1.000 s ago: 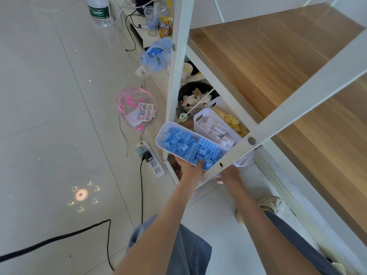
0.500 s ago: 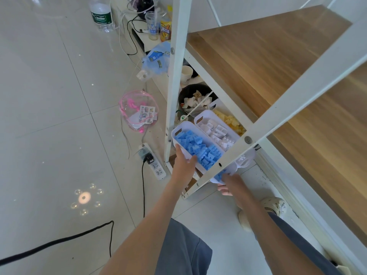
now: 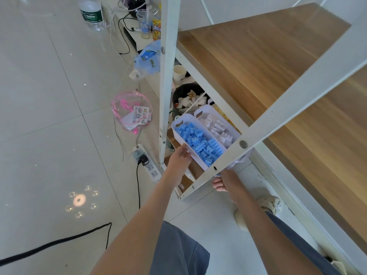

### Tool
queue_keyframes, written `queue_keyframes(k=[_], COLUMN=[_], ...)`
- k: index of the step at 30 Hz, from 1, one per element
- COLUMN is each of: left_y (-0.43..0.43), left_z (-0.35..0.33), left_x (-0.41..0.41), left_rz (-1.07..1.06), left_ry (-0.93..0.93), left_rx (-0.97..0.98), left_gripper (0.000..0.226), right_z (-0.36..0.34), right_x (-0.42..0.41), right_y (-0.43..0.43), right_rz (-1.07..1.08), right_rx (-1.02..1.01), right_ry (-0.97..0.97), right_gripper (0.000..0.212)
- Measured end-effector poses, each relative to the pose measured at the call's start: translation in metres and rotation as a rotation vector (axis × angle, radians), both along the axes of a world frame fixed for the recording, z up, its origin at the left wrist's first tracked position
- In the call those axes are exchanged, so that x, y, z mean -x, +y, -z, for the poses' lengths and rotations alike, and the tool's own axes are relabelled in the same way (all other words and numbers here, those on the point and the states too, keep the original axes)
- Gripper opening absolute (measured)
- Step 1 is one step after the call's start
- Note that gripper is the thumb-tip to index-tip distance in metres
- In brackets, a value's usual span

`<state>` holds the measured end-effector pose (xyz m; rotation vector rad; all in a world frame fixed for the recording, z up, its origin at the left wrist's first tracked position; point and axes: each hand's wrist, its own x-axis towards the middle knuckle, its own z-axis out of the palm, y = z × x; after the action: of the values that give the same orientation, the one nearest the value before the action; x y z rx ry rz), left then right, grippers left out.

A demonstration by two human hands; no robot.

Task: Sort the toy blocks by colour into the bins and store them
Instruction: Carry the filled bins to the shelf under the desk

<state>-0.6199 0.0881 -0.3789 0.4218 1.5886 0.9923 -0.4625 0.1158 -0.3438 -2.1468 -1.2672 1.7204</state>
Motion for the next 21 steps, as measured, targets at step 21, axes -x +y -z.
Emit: queue_keyframes(k=[21], left_y=[0.014], left_z=[-0.002], left_x=[0.0], left_rz=[0.321], left_ry=[-0.066], left_rx=[0.017], left_gripper=[0.062], right_z=[-0.022], right_x=[0.029], right_y=[-0.002], right_rz=[0.277], right_rx=[0.043], right_ry=[0.14], right_gripper=[0.027])
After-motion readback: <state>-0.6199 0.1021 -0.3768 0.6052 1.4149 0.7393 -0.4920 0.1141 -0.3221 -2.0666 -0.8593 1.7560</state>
